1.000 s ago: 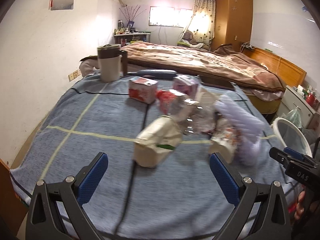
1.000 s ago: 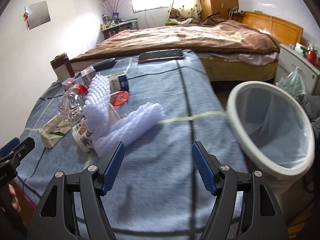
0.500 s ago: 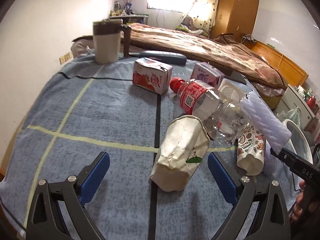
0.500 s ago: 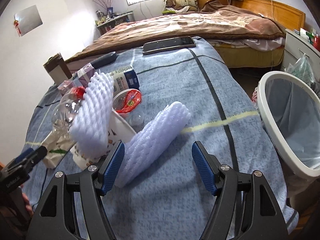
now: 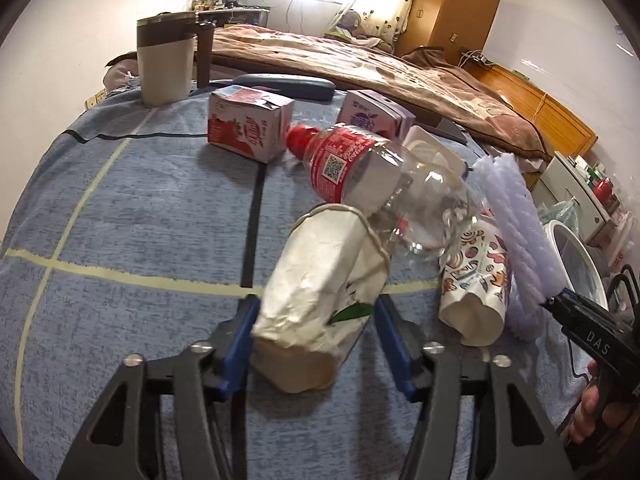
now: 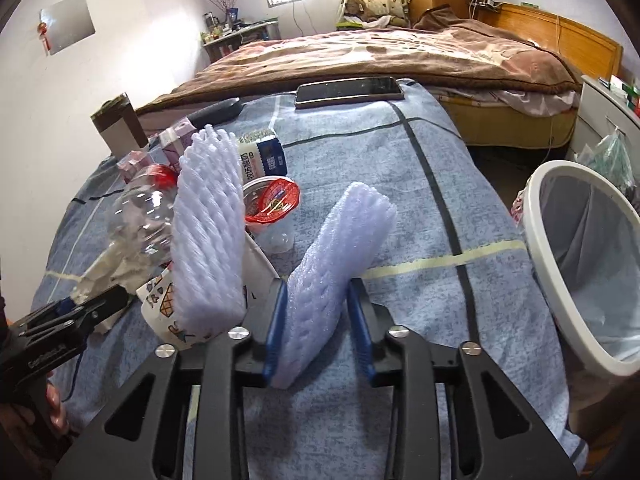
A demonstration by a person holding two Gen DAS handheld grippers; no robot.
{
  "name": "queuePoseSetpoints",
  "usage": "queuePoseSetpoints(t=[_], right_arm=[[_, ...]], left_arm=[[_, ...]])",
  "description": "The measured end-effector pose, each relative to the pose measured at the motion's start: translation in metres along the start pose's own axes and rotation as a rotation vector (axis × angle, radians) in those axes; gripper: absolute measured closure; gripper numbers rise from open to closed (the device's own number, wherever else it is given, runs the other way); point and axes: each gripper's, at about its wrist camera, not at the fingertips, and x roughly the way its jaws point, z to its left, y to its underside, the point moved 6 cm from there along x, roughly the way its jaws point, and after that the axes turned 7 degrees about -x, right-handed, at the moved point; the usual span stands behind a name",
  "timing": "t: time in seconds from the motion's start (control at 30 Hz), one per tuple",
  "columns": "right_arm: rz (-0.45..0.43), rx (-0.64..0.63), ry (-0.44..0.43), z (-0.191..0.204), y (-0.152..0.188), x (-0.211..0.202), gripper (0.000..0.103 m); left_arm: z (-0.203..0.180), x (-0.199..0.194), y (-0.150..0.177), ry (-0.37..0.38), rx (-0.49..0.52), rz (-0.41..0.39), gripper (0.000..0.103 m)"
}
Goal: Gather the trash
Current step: 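Grasp the white foam net with the right tool while the left tool grasps the paper-wrapped item, then carry both held items over the trash bin and open both tools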
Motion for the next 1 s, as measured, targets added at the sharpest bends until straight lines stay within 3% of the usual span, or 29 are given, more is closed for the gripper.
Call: queuePoseSetpoints(t=[0.03, 0.23, 0.67, 1.0], right_arm=[[-0.005, 0.003, 0.003, -0.003, -0.001, -0.001, 0.077], [-0.015, 0.021, 0.010, -0.018, -0.001, -0.005, 0.080], [-0.064, -0.013, -0.009, -0.024, -0.003, -0.026, 0.082], [-0.130, -0.035, -0.011, -0.036, -0.010, -0.051, 0.082]], left_arm=[[-0.001, -0.001, 0.001, -0.003, 0.001, 0.000, 0.058], [-0.006, -0.007, 0.007, -0.001, -0.037, -0.016, 0.063], [-0.018, -0.049, 0.007, -0.008, -0.065, -0.124, 0.065], [-0.064, -0.074, -0.003, 0.043, -0.004, -0.193, 0.065]])
